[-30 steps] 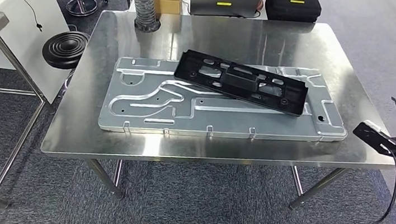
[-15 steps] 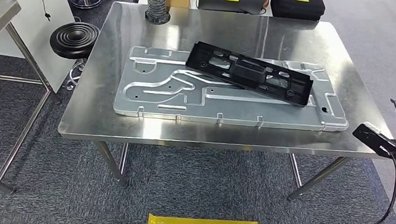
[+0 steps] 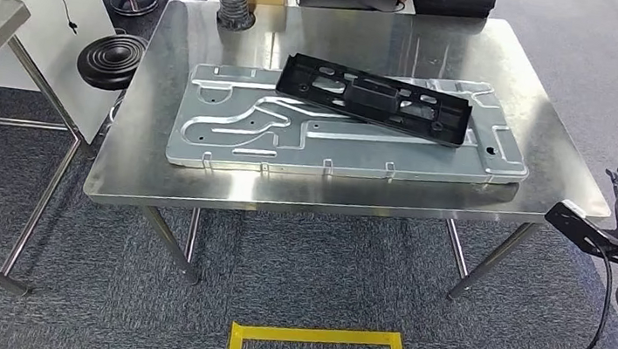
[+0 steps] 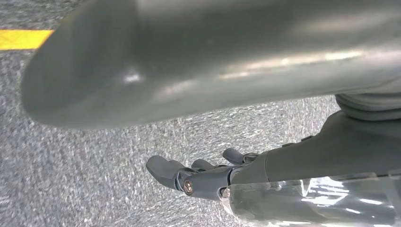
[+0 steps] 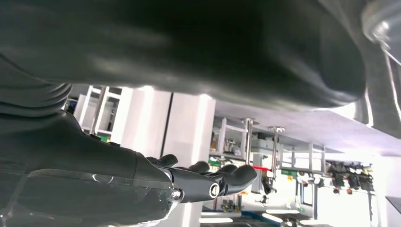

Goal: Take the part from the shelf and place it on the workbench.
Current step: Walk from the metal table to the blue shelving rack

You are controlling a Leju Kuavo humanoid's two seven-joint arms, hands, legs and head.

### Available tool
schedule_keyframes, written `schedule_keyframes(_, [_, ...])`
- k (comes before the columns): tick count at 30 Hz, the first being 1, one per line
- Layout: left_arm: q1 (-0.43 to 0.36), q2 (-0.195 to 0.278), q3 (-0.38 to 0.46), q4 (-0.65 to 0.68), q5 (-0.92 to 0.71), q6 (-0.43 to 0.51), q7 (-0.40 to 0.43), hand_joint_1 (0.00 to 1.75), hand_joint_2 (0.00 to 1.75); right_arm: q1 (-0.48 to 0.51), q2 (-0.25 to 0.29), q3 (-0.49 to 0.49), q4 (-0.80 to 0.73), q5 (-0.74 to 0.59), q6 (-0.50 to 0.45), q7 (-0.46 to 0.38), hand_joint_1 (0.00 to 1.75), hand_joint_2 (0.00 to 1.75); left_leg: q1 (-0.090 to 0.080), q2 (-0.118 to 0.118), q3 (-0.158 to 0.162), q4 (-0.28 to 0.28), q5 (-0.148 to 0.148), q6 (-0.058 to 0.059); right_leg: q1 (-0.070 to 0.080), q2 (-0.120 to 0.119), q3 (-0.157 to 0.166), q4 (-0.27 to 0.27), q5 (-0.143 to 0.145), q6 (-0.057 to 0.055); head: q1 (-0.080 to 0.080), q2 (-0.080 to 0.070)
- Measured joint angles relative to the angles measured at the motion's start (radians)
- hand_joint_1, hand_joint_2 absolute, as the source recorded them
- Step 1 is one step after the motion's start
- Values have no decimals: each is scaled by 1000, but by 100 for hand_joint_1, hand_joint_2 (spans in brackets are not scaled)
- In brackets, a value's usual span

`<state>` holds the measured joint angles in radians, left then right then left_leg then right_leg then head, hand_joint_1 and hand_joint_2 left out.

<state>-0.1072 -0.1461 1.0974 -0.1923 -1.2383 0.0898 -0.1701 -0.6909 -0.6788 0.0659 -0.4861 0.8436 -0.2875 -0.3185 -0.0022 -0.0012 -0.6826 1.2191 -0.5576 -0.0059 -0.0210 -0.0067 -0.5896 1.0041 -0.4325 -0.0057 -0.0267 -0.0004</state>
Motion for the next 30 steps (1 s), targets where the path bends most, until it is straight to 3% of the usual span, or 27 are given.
schedule_keyframes(1, [1, 0, 0, 0, 0, 0, 0, 0, 0, 5, 3, -4, 5, 0, -2, 1, 0, 0, 1, 0, -17, 53, -24, -2, 1, 0, -7, 0, 5, 0, 0, 0])
schedule_keyframes(2, [1, 0, 0, 0, 0, 0, 0, 0, 0, 10, 6, -8, 9, -1, -2, 2, 0, 0, 2, 0, -18, 74, -29, -3, 2, 0, -14, 1, 10, 0, 0, 0])
schedule_keyframes(3, [2, 0, 1, 0, 0, 0, 0, 0, 0, 16, 8, -13, 13, -3, -2, 2, 0, 0, 2, 0, 0, 56, -17, -1, 2, 0, -20, 2, 15, 2, 0, 0])
schedule_keyframes(5, [2, 1, 1, 0, 0, 0, 0, 0, 0, 25, 10, -25, 21, -6, -2, 2, 0, 0, 2, -1, 81, -71, 35, 6, 2, 0, -29, 5, 22, 7, 0, 0])
schedule_keyframes(7, [0, 2, 2, 0, 0, 1, 0, 0, 0, 31, 11, -38, 29, -9, -5, 2, 0, 0, 0, -2, 145, -184, 65, 15, 5, 1, -36, 9, 29, 17, 0, 0])
schedule_keyframes(11, [0, 1, 2, 0, 1, 2, -2, 0, 0, 64, 17, -79, 47, -26, -29, 2, 0, 0, -2, -2, 150, -215, 86, 36, 3, 1, -42, 8, 38, 43, 0, 0])
schedule_keyframes(13, [-1, 1, 2, 0, 0, 2, -2, 0, 0, 89, 20, -102, 56, -32, -39, 2, 0, 0, 1, -1, 143, -223, 102, 49, 0, 2, -64, 56, -7, 53, 0, 0])
schedule_keyframes(16, [0, 1, 3, 0, 0, 2, -2, 0, 0, 126, 27, -134, 69, -41, -46, 1, 0, 0, -1, 0, 120, -222, 119, 56, -3, 2, -133, 243, -113, 65, 0, 0])
schedule_keyframes(17, [1, 1, 3, 0, 0, 2, -2, 0, 0, 140, 32, -144, 73, -43, -47, 1, 0, 0, -2, 0, 112, -221, 123, 55, -3, 2, -141, 278, -124, 67, 0, 0])
schedule_keyframes(18, [2, 1, 4, 0, 0, 2, -2, 0, 0, 152, 37, -153, 77, -45, -47, 1, 0, 0, -2, 0, 105, -219, 127, 54, -4, 2, -129, 275, -117, 68, 0, 0])
schedule_keyframes(21, [2, 1, 5, 0, 0, 3, -2, 0, 0, 175, 50, -178, 88, -52, -53, 1, 0, 0, -4, 1, 90, -207, 132, 47, -2, 1, -10, 90, -53, 60, 0, 0])
schedule_keyframes(23, [1, 1, 5, 0, 2, 4, -3, 0, 0, 193, 58, -197, 94, -60, -56, 4, 0, 0, -7, 1, 84, -201, 135, 38, 4, 2, 32, 15, -39, 44, 0, 0])
schedule_keyframes(26, [4, 1, 8, 0, 4, 4, -4, 0, 0, 238, 87, -240, 108, -78, -63, 12, 0, 0, -5, 0, 80, -200, 139, 22, 7, 1, 29, 6, -28, 21, 0, 0])
schedule_keyframes(27, [6, 1, 10, 0, 4, 5, -4, 0, 0, 254, 100, -257, 113, -84, -66, 13, 0, 0, -4, -1, 75, -188, 126, 16, 5, -1, 26, 2, -22, 13, 0, 0])
schedule_keyframes(28, [7, 1, 11, 0, 5, 6, -4, 0, 0, 269, 112, -272, 117, -90, -69, 14, 0, 0, -4, -1, 63, -157, 99, 11, 3, -2, 23, -2, -15, 6, 0, 0])
schedule_keyframes(30, [9, 1, 12, 0, 7, 9, -3, 0, 0, 304, 143, -304, 127, -110, -70, 15, 0, 0, -1, -1, 21, -41, 18, 2, 2, -3, 11, -3, -5, -1, 0, 0])
